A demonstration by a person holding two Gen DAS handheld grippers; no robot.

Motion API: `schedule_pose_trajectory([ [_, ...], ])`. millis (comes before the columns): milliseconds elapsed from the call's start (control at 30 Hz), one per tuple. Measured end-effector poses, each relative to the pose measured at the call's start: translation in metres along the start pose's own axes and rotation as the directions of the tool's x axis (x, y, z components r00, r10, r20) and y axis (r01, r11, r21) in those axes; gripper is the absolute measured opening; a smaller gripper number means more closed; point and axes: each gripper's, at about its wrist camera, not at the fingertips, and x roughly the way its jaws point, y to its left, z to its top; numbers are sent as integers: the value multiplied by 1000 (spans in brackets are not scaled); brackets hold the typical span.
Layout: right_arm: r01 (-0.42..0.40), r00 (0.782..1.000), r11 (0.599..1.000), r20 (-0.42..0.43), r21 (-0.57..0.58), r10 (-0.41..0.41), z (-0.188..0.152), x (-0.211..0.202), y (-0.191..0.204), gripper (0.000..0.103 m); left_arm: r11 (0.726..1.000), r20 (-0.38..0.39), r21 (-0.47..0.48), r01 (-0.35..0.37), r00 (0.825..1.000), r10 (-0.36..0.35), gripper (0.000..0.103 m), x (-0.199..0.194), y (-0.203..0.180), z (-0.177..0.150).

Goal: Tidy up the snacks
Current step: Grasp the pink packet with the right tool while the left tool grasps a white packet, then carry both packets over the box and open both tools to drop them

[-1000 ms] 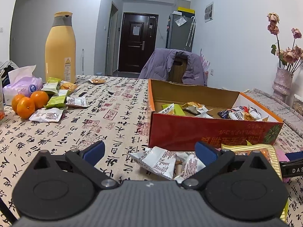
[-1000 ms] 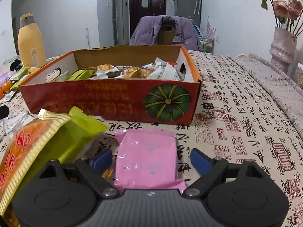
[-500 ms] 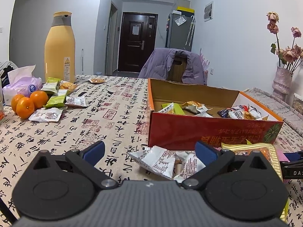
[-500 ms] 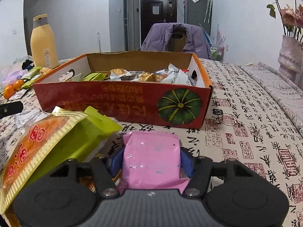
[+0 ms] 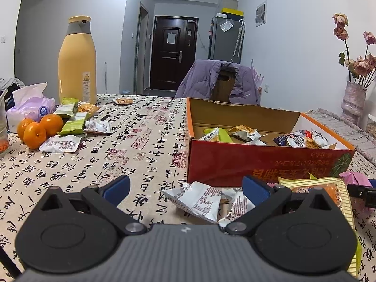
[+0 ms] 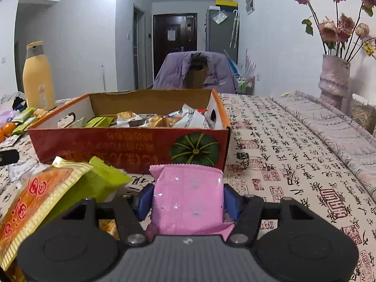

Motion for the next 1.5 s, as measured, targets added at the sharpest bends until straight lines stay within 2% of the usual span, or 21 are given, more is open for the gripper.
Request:
schedule_pose_trajectory([
  [367,-8,1000,1000,20,4,8,0,-3,-1,61,995,3,69,-69,998,69,103,-4,10,16],
  [567,-18,1000,999,24,30,17,-1,-3,-4,61,991,-68,115,-66,995,74,103,14,12,26],
  [767,-26,999,999,28,43,25,-1,-3,-7,61,977,-147,209,-35,987,67,103,37,-8,18],
  [967,-36,999,998,26,52,35,-1,-4,-8,61,967,-181,252,-37,980,85,102,49,-18,10],
  [1133,-43,999,998,24,55,42,-1,-4,-8,61,969,-213,246,-15,975,69,85,56,-19,7],
  [1200,-44,999,997,26,56,43,-1,-4,-9,61,972,-222,236,-4,973,58,83,57,-18,7],
  [1267,-47,999,997,28,59,45,-2,-5,-9,61,974,-227,225,7,973,46,74,58,-18,8],
  [1333,-48,999,997,28,62,46,-2,-5,-9,61,977,-237,215,18,971,34,58,59,-18,7],
  [1400,-49,999,997,26,62,48,-2,-4,-9,61,979,-238,201,38,971,11,50,58,-17,6],
  [1500,-49,999,997,26,61,47,-2,-4,-9,61,979,-231,201,37,973,10,49,55,-19,4],
])
